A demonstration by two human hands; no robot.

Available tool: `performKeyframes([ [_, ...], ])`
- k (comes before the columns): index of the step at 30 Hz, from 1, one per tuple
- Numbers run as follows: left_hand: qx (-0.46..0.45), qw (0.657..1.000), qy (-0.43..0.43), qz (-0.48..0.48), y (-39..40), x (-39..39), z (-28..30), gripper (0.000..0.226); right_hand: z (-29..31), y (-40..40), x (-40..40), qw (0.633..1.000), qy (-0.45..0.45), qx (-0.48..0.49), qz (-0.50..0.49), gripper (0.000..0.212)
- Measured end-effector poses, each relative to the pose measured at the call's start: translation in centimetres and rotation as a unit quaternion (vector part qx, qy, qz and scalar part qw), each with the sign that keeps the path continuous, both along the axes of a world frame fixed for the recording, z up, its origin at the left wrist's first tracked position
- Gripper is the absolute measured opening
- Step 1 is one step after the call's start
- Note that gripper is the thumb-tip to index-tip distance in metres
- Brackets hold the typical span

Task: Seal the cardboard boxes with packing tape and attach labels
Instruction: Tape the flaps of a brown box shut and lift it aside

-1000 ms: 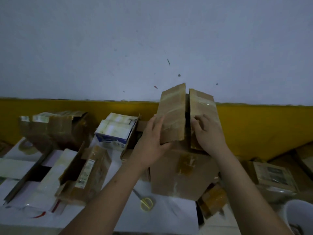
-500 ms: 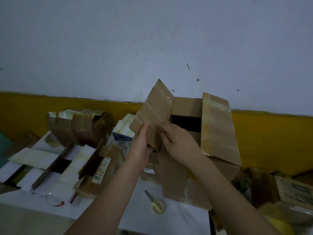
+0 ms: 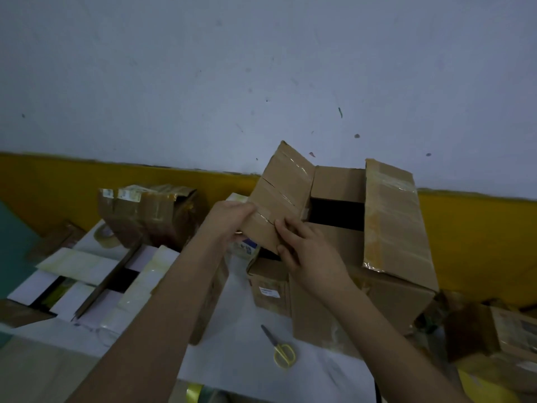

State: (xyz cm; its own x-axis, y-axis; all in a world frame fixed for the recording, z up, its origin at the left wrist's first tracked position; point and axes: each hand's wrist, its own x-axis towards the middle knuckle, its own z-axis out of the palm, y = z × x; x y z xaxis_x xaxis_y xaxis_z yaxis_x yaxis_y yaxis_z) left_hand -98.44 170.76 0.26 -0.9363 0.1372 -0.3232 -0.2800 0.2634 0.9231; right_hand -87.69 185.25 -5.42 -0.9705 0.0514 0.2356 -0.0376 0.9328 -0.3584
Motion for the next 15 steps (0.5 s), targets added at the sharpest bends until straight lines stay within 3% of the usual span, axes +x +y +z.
performKeyframes([
  [4,0.017,0.993,-0.116,-0.032,-0.9,-1.6,-0.8,0.041,0.2,0.2,0.0,0.999,-0.038,-0.002,0.006,0.055],
  [6,0.036,0.985,-0.163,-0.043,-1.2,-1.5,-1.8,0.041,0.3,0.4,0.0,0.997,-0.064,-0.039,-0.031,0.056],
  [8,0.053,0.979,-0.193,-0.046,-1.3,-1.2,-3.0,0.042,0.2,1.0,-0.5,0.991,-0.086,-0.018,-0.102,0.058],
  [11,0.085,0.974,-0.209,-0.037,-1.2,-1.2,-4.2,0.046,0.0,2.0,-1.2,0.977,-0.115,0.035,-0.174,0.054],
  [15,0.074,0.980,-0.181,-0.037,-1.4,-2.0,-3.9,0.044,0.9,2.1,-0.9,0.984,-0.078,0.005,-0.159,0.043],
])
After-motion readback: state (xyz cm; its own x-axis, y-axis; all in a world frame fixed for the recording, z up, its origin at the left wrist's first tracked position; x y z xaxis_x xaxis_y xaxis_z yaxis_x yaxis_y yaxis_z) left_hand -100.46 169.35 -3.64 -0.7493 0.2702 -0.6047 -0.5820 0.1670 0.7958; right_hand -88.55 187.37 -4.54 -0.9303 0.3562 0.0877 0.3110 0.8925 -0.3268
